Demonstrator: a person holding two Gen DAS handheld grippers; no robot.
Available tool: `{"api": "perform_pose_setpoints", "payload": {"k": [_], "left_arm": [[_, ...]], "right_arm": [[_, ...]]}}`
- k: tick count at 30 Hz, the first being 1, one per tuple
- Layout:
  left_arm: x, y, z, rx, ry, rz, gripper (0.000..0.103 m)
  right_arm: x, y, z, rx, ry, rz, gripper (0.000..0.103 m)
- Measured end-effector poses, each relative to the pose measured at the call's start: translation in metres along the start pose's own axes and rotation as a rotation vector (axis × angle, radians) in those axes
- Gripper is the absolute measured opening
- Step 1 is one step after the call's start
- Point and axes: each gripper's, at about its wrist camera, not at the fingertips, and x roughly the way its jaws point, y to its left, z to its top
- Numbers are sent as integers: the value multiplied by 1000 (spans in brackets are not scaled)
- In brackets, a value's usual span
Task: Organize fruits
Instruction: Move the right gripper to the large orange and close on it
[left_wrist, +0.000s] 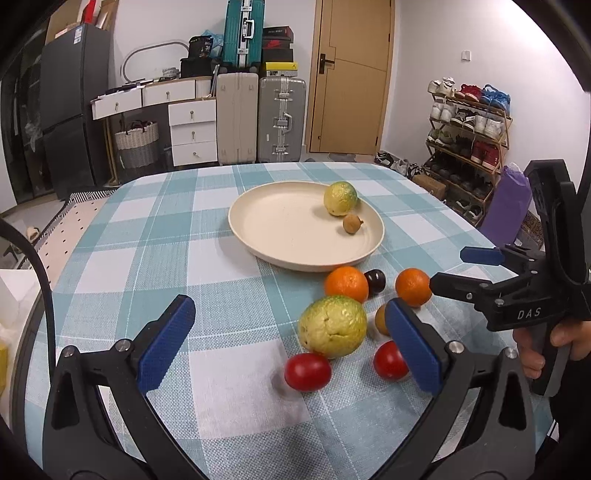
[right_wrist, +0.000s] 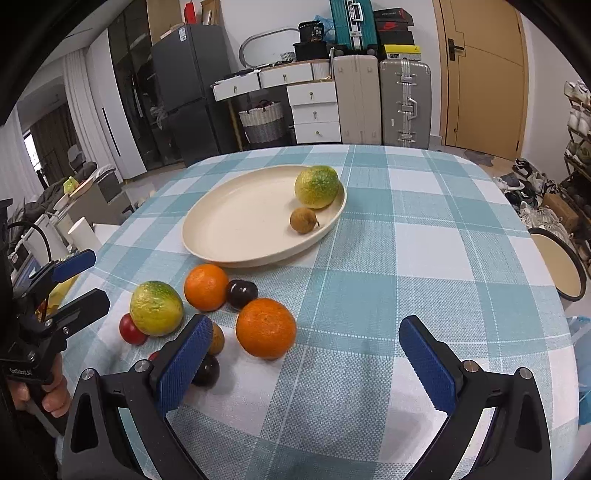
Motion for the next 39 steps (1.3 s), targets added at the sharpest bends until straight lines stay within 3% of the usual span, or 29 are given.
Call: {"api": "perform_pose_setpoints", "payload": {"k": [16,21,26,30,35,39], "left_arm": [[15,-4,-5,5,47,-10,102],[16,-1,-5,-7,47,-17,102],[16,-1,-5,-8,45,-18,102],[16,-1,-5,-6,44,-15,102],[17,-1,-5,-7,47,-14,102],[16,-1,-4,-6,48,-14,102]], "right_arm": [[21,1,0,1,65,33,101],[25,3,1,7,81,56,82],[27,7,0,2,94,73,74],[31,9,0,2,111,90,58],[33,12,0,-8,116,93,53],[33,13,-1,-14,116,108,43]]}}
